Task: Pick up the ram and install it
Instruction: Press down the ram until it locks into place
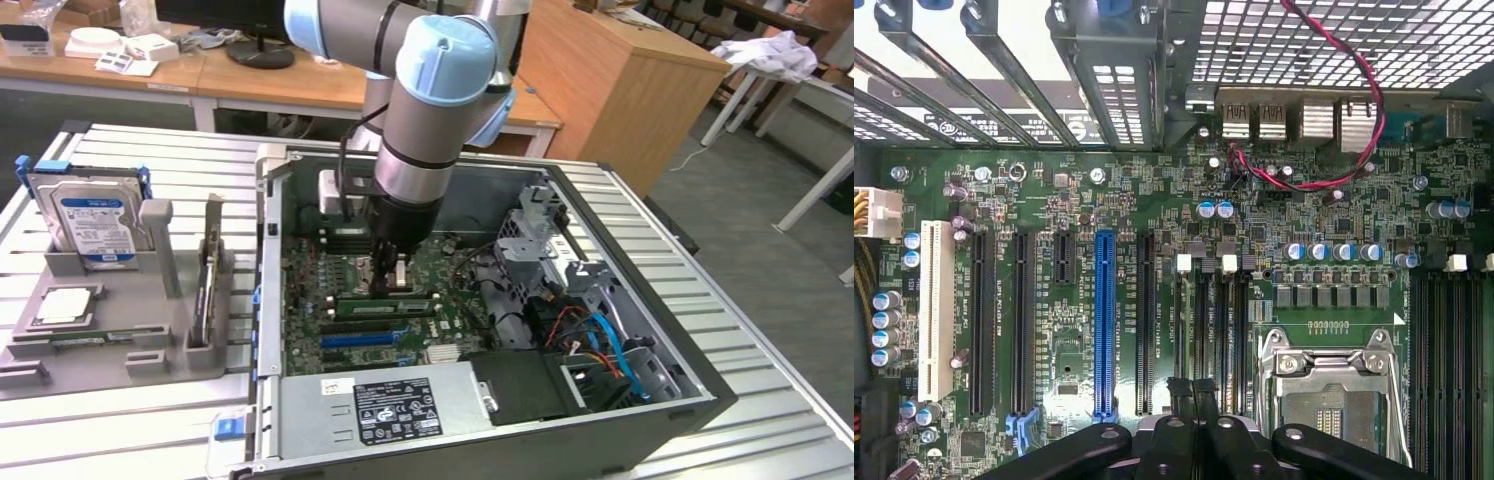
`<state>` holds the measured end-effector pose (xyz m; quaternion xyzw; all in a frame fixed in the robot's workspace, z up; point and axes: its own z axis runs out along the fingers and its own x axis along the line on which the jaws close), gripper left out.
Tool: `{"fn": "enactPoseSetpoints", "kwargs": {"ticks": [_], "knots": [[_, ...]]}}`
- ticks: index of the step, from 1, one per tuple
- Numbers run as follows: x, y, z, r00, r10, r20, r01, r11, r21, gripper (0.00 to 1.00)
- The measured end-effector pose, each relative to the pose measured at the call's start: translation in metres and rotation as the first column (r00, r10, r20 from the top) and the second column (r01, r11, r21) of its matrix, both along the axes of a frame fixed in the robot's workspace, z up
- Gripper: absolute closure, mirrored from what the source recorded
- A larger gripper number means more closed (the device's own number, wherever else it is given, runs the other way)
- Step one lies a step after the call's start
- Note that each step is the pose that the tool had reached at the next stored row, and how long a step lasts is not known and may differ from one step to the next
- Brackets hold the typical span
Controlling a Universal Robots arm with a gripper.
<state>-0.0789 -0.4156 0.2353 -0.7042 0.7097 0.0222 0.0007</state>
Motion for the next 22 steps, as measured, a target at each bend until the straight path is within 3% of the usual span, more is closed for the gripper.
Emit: {"fn": "enactPoseSetpoints", "kwargs": {"ticks": [17,19,22], "knots": [[-0.0098,0.0,0.0,1.0,0.0,0.0005,0.0,1.0,0.0001,0.89],[-0.0099,0.0,-0.0052,1.0,0.0,0.0005,0.0,1.0,0.0,0.89],[-0.0099,0.0,-0.0053,1.0,0.0,0.0005,0.0,1.0,0.0,0.89]]}}
